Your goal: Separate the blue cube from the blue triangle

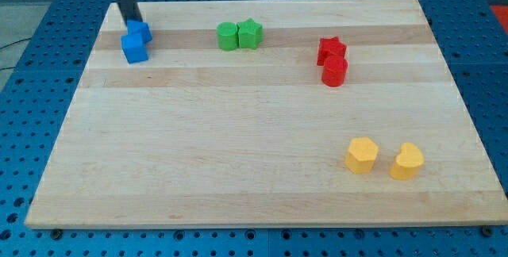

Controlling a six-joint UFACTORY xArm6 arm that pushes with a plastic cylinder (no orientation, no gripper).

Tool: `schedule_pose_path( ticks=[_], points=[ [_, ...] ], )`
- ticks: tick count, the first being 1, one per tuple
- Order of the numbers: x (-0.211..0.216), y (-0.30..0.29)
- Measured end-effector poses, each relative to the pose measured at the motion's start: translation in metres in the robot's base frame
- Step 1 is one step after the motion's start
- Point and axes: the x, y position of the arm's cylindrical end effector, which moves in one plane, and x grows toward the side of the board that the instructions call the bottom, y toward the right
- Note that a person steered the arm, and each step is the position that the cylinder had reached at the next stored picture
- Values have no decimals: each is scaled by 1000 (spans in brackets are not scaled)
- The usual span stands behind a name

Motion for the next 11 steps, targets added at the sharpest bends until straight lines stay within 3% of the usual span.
schedule_pose_path(
  ticks=[1, 3, 4, 5, 6, 7, 8, 9, 10, 11],
  points=[
    [60, 0],
    [138, 14],
    [102, -39],
    [70, -46],
    [85, -1],
    [148, 51],
    [161, 77],
    [121, 25],
    [98, 58],
    [146, 103]
  ],
)
